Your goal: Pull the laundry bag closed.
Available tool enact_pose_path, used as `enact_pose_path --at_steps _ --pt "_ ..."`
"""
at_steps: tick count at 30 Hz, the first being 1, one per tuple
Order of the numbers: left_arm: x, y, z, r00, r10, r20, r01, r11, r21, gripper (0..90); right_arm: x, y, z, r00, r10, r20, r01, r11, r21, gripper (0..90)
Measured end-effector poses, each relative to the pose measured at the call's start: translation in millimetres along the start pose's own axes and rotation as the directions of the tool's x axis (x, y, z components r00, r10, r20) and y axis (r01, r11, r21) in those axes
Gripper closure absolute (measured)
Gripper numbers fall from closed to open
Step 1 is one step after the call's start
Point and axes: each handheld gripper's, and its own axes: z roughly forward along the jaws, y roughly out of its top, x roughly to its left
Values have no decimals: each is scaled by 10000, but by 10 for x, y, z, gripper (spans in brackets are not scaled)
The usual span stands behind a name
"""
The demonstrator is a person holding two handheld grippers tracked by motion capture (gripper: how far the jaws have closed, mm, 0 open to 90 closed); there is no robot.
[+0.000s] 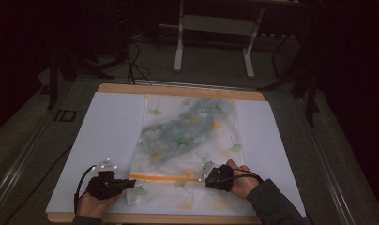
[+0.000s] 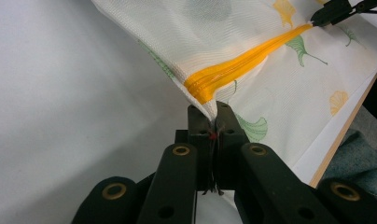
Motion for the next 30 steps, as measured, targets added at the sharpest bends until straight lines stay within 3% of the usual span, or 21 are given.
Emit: enact_pose_path --at_steps 30 --pt "11 2 -6 10000 12 -56 -12 10000 7 881 -41 -321 -100 9981 544 289 -553 9979 331 900"
